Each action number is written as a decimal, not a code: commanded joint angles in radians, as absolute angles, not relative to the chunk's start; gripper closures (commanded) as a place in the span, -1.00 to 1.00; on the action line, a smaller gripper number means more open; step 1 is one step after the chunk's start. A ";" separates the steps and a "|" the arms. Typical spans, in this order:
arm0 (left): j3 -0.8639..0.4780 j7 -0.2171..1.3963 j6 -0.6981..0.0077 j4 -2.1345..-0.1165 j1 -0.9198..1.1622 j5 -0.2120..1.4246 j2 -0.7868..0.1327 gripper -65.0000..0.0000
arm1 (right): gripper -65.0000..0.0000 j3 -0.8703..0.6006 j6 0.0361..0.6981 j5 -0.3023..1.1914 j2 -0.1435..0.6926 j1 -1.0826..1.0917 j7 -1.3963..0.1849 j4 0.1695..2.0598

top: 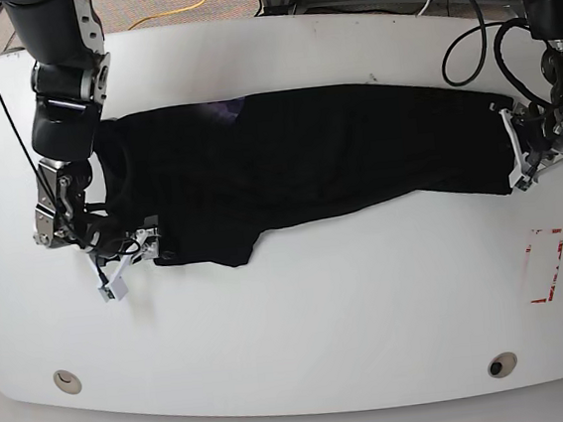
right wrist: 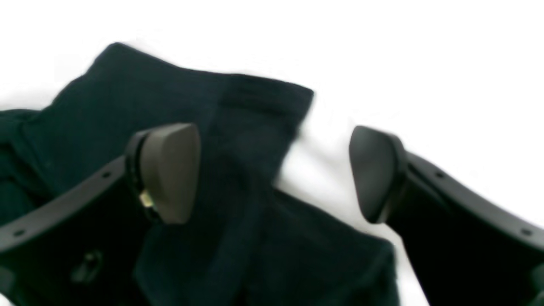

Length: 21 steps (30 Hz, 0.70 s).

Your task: Layout the t-shirt on the table in an organized manner, then fold the t-shirt properly

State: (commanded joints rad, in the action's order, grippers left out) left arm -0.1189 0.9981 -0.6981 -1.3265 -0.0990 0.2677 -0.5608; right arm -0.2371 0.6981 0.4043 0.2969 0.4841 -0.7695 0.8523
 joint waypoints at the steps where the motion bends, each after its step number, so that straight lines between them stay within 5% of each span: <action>1: -0.119 0.998 -0.698 -1.326 -0.099 0.268 -0.561 0.48 | -0.61 -0.234 0.698 0.404 0.288 0.484 -0.769 0.852; 6: -0.119 0.998 -0.698 -1.326 -0.099 0.268 -0.561 0.48 | -0.34 -0.229 0.698 0.403 0.269 0.484 -0.769 0.852; 13: -0.119 0.998 -0.698 -1.326 -0.097 0.268 -0.561 0.48 | 0.49 -0.228 0.698 0.395 0.245 0.512 -0.769 0.852; 21: -0.117 0.998 -0.698 -1.326 -0.093 0.268 -0.561 0.48 | 0.68 -0.228 0.698 0.403 0.243 0.535 -0.840 0.929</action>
